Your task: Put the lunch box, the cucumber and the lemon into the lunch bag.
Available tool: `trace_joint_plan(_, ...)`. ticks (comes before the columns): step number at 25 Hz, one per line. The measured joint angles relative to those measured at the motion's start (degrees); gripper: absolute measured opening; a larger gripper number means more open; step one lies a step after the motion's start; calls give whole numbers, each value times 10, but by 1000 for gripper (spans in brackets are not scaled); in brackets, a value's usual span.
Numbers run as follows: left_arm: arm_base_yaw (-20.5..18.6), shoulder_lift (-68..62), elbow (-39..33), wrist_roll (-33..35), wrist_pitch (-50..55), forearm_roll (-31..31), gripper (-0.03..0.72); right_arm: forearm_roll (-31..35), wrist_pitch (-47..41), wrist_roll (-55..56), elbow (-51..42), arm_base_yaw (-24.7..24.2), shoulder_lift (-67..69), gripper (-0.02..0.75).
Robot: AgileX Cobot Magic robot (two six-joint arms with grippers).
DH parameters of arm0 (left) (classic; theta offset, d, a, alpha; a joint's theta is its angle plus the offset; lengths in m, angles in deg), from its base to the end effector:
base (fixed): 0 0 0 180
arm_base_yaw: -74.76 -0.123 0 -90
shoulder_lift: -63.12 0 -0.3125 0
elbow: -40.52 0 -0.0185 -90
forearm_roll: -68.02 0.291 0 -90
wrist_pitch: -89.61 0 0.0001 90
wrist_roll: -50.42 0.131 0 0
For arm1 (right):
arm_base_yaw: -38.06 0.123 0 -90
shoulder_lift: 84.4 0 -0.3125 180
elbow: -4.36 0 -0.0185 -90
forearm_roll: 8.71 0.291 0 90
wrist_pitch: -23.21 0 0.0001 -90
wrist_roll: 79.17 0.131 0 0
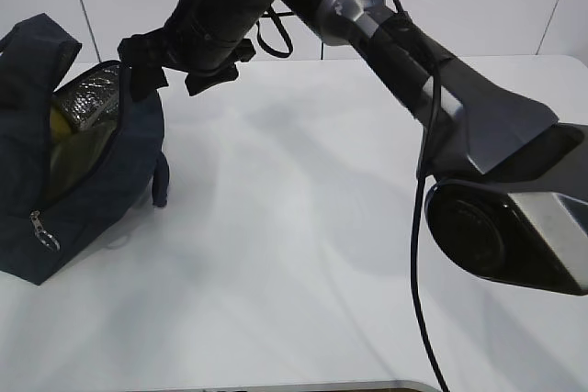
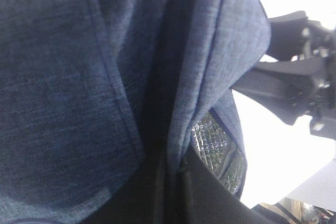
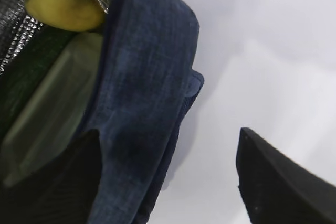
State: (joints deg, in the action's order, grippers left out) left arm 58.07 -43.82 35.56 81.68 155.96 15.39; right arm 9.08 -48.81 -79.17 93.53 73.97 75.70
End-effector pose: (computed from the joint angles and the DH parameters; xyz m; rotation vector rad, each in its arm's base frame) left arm 0.4004 0.0205 0.2434 -0.1600 2.5757 -1.0404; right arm 0.4958 0.4061 0.2429 -0.7897 2.4239 0.6636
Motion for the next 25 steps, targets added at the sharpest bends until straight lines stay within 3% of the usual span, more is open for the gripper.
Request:
trace_joint_plan(10,0,0,0,0,0,0,-4,26,-2,0,0,0,31,593)
trace_joint_plan(14,0,0,0,0,0,0,-4,43,-2,0,0,0,33,542)
trace_joint_plan(18,0,0,0,0,1,0,-4,46,-2,0,0,0,33,382)
trace_joint_plan(23,0,0,0,0,2,0,-4,51,-2,0,0,0,33,91)
trace_joint_plan(25,0,0,0,0,4,0,-4,51,-2,3,0,0,33,29)
